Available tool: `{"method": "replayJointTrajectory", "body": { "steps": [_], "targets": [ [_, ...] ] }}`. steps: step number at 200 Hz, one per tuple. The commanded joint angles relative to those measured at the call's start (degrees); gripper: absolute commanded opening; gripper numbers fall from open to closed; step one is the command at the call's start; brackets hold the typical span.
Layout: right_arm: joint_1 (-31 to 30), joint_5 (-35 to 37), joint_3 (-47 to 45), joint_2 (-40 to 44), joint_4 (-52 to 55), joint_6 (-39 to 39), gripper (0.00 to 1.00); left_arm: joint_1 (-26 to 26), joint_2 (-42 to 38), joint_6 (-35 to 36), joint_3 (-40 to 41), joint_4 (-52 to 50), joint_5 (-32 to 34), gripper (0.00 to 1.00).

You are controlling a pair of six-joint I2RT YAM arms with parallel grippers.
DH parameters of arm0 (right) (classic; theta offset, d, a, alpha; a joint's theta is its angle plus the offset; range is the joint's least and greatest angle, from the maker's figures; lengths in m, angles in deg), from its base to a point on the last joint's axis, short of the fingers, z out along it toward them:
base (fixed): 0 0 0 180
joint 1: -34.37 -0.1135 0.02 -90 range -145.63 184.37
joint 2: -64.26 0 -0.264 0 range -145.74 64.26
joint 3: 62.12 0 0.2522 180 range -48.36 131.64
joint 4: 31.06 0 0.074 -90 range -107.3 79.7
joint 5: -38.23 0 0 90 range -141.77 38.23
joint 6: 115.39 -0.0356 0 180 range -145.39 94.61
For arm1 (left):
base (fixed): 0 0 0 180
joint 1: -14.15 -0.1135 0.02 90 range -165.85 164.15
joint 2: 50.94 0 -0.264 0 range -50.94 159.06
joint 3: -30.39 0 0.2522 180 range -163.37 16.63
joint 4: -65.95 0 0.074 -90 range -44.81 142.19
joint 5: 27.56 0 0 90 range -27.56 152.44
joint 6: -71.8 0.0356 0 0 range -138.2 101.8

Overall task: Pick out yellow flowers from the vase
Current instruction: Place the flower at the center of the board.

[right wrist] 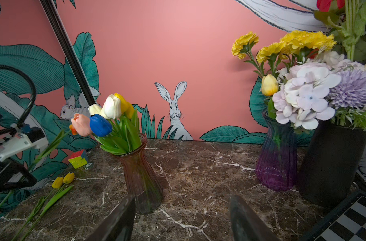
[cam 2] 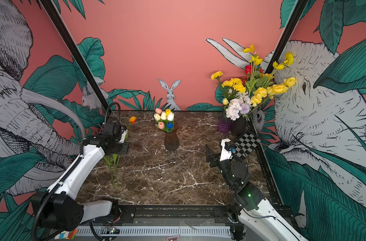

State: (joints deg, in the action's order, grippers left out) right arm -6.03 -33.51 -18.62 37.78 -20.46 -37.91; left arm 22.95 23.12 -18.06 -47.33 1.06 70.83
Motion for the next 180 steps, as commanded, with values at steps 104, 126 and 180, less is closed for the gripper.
{"method": "replayJointTrajectory", "body": {
  "steps": [104, 126, 180],
  "targets": [
    [0.1, 0.6, 2.7, -1.7, 0.2, 6.2, 0.7, -8.3, 20.5, -7.1, 1.2, -7.0, 3.1, 0.0],
    [0.1, 0.5, 2.7, -1.8, 0.1, 6.1, 0.7, -8.9, 22.5, -6.7, 0.4, -7.8, 2.5, 0.0],
    [0.1, 0.5, 3.0, -0.9, 1.1, 5.5, 0.7, -9.6, 23.0, -5.9, 0.1, -8.3, 3.8, 0.13]
  ]
}}
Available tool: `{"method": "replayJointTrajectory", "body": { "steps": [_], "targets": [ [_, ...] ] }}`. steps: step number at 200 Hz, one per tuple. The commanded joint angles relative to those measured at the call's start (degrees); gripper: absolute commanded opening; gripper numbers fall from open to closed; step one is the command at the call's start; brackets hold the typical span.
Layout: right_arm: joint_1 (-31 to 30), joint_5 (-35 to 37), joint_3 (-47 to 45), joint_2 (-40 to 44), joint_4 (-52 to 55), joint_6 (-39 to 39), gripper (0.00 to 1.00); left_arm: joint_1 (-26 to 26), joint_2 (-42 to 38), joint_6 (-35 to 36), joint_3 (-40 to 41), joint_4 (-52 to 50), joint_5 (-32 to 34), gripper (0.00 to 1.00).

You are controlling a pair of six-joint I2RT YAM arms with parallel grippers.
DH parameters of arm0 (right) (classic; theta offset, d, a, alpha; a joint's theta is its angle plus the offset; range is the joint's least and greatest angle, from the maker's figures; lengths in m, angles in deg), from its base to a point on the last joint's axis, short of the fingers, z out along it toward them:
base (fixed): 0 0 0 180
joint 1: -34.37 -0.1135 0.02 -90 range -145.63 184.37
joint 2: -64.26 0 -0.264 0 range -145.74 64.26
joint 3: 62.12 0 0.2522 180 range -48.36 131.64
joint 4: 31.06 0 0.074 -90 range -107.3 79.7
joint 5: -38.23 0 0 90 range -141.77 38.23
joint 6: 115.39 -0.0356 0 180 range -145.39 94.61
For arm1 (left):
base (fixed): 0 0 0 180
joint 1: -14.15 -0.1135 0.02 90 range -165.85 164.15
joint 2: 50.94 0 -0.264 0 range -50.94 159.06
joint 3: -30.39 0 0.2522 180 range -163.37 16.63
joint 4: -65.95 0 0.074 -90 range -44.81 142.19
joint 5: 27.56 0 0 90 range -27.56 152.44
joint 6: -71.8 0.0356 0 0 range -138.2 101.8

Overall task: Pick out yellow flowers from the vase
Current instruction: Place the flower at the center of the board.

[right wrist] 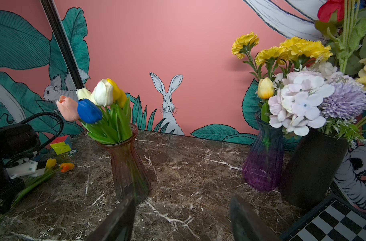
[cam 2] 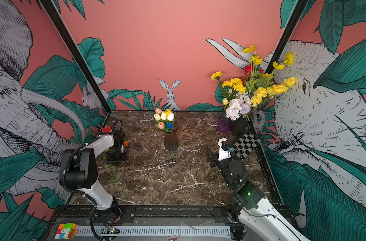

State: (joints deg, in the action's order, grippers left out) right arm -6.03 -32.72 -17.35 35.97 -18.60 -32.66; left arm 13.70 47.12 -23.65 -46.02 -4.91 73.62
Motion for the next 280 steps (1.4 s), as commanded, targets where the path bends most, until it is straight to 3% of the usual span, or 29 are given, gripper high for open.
{"method": "replayJointTrajectory", "body": {
  "steps": [1, 43, 78, 122, 178, 213, 280],
  "targets": [
    [0.1, -0.3, 1.7, 1.0, -0.7, 0.3, 0.7, -0.4, -1.0, -0.3, -1.2, -2.4, 1.2, 0.13],
    [0.1, -0.7, 2.3, 1.7, 0.8, -0.4, 0.69, -0.4, -2.9, -0.3, -1.2, -2.3, 2.2, 0.18],
    [0.1, -1.8, 2.3, 1.7, 1.1, -1.2, 0.68, -0.3, -6.9, 0.8, -0.9, -0.6, -3.2, 0.2],
    [0.1, -2.8, 2.1, -2.6, 0.1, 0.8, 0.68, -0.2, -18.6, 1.8, 1.4, 3.6, -7.6, 0.37],
    [1.6, -14.7, 14.0, -17.0, 4.7, 5.5, 0.67, -0.2, -37.6, 1.6, 4.4, 11.5, -21.1, 0.55],
    [4.8, -23.5, 19.2, -26.8, 0.4, 4.3, 0.66, -0.2, -50.6, -0.3, 11.2, 21.1, -27.0, 0.62],
    [8.9, -33.7, 31.9, -47.1, -5.1, -2.4, 0.6, -0.2, -54.6, -0.6, 13.1, 22.4, -28.8, 0.65]
  ]
}}
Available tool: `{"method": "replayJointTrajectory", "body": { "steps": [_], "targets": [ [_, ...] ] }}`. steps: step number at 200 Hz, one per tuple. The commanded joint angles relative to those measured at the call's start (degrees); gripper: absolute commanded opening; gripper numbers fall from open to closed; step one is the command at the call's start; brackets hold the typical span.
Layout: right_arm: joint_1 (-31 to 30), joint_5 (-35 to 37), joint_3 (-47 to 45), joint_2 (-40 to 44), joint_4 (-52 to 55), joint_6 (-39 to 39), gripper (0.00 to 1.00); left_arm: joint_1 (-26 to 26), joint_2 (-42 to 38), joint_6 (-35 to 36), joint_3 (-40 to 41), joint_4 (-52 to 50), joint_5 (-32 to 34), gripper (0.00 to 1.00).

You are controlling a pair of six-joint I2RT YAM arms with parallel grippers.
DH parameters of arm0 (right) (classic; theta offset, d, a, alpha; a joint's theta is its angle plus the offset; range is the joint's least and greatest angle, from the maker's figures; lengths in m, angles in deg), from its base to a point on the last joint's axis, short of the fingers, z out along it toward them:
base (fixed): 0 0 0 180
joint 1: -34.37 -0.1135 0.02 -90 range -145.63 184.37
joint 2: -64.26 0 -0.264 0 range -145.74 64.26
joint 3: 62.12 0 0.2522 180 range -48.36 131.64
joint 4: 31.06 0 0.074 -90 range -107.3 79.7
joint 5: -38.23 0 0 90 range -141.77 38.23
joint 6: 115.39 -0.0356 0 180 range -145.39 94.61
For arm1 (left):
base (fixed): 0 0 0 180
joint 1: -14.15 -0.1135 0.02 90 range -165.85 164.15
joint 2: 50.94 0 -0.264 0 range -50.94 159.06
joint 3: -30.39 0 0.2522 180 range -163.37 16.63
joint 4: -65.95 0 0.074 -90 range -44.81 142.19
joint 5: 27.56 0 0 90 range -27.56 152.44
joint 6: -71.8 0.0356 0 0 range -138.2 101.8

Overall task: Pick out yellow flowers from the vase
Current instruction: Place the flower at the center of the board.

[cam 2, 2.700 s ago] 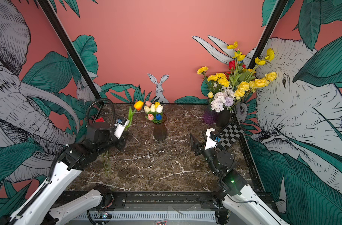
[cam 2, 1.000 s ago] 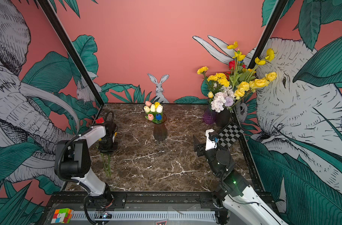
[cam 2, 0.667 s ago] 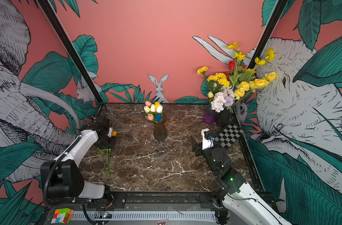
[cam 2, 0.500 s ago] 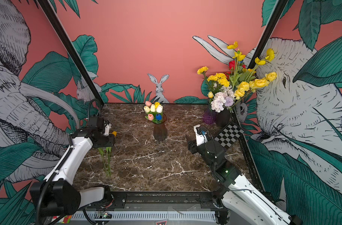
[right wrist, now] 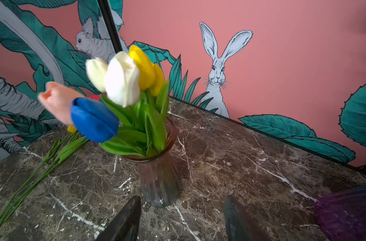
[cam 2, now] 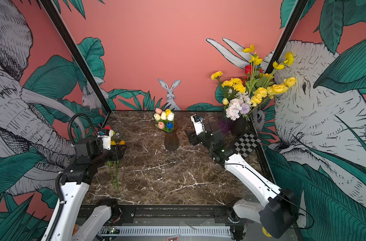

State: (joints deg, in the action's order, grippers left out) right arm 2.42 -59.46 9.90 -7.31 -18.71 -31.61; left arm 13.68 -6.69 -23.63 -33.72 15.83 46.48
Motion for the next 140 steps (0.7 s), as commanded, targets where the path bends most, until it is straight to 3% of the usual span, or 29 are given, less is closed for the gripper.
{"method": "replayJointTrajectory", "body": {
  "steps": [1, 29, 95, 122, 140],
  "targets": [
    [0.4, -6.9, 4.7, -3.8, -5.0, -3.4, 0.6, -0.2, -0.8, -0.6, 0.9, 1.6, -1.7, 0.65],
    [-0.3, -7.2, 6.6, -6.8, -7.5, -4.5, 0.6, -0.1, -1.8, -0.7, 1.1, 1.6, -0.6, 0.65],
    [-0.3, -1.7, 15.0, -15.8, -5.8, 4.3, 0.62, 0.5, -2.3, -1.0, 1.2, 1.8, -1.6, 0.66],
    [-0.2, -3.0, 19.4, -19.2, -5.0, 6.1, 0.62, 1.0, -2.7, -0.8, 1.3, 1.8, -1.3, 0.66],
    [-0.3, -7.4, 20.0, -19.7, -5.3, 7.3, 0.62, 1.0, -2.7, -0.7, 1.4, 1.7, -1.0, 0.67]
  ]
}}
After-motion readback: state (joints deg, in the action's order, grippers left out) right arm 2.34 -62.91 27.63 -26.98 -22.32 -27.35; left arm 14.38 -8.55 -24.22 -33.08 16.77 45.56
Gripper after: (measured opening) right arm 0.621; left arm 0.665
